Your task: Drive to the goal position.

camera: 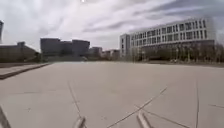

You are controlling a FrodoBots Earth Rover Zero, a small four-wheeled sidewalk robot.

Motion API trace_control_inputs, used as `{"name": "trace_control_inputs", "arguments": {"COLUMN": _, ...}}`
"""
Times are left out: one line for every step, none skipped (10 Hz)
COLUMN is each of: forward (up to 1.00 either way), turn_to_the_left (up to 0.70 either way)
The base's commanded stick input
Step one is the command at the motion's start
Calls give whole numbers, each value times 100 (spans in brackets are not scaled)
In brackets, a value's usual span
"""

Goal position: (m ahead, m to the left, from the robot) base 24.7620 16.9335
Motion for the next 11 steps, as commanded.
{"name": "trace_control_inputs", "arguments": {"forward": 100, "turn_to_the_left": 0}}
{"name": "trace_control_inputs", "arguments": {"forward": 100, "turn_to_the_left": 0}}
{"name": "trace_control_inputs", "arguments": {"forward": 100, "turn_to_the_left": 0}}
{"name": "trace_control_inputs", "arguments": {"forward": 100, "turn_to_the_left": 0}}
{"name": "trace_control_inputs", "arguments": {"forward": 100, "turn_to_the_left": 0}}
{"name": "trace_control_inputs", "arguments": {"forward": 100, "turn_to_the_left": 0}}
{"name": "trace_control_inputs", "arguments": {"forward": 100, "turn_to_the_left": 0}}
{"name": "trace_control_inputs", "arguments": {"forward": 100, "turn_to_the_left": 0}}
{"name": "trace_control_inputs", "arguments": {"forward": 100, "turn_to_the_left": 0}}
{"name": "trace_control_inputs", "arguments": {"forward": 100, "turn_to_the_left": 0}}
{"name": "trace_control_inputs", "arguments": {"forward": 100, "turn_to_the_left": 0}}
